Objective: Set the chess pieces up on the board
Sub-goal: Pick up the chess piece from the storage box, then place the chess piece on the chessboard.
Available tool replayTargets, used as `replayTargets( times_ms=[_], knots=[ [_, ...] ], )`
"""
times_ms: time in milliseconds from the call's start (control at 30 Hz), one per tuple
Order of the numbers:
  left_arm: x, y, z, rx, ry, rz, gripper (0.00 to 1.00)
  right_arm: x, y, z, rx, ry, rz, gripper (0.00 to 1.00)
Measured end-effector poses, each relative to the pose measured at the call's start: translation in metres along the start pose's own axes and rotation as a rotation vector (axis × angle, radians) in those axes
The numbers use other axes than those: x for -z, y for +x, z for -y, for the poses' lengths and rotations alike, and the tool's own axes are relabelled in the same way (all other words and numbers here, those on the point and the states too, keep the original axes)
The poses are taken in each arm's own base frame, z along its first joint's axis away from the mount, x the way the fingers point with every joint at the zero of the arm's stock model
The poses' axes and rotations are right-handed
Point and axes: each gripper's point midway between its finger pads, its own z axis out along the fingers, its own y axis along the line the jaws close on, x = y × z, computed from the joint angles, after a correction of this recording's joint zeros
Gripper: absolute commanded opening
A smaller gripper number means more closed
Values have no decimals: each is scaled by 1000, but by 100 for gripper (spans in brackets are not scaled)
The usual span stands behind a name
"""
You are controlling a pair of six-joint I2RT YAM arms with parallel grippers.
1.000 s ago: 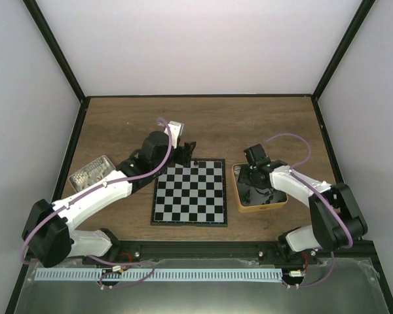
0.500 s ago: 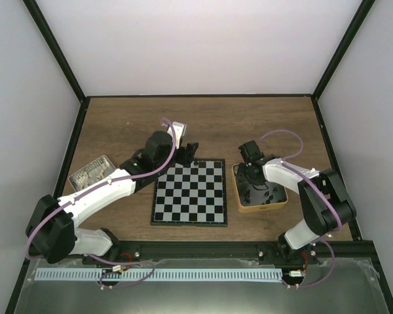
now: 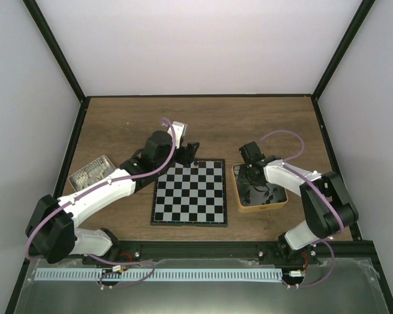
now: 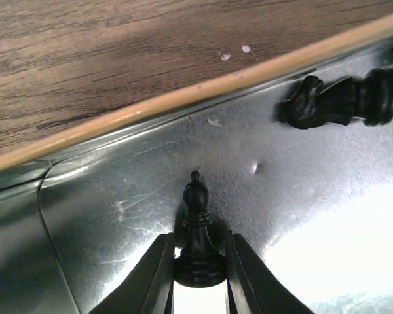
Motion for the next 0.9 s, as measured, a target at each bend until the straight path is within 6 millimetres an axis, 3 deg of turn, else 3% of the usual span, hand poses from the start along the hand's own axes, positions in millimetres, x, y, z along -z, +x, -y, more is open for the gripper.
replayTargets(
  times_ms=[100, 200, 400, 600, 767, 900],
  knots=[
    [0, 0, 1, 4, 6, -2, 71, 7, -3, 0, 3, -11, 22, 9],
    [0, 1, 3, 13, 20, -6, 74, 30, -15, -5, 0, -61, 99, 9],
    [6, -4, 11, 48, 90, -7, 100, 105, -48, -34, 41, -302, 342, 9],
    [24, -26, 45, 51, 275, 16, 100, 174, -50, -73, 152, -622, 481, 9],
    [44, -49, 79, 61, 455, 36, 99, 226, -35, -107, 314, -900, 528, 9],
    [60, -64, 105, 110, 605, 11, 88, 252, -18, -126, 454, -1073, 529, 9]
  ],
)
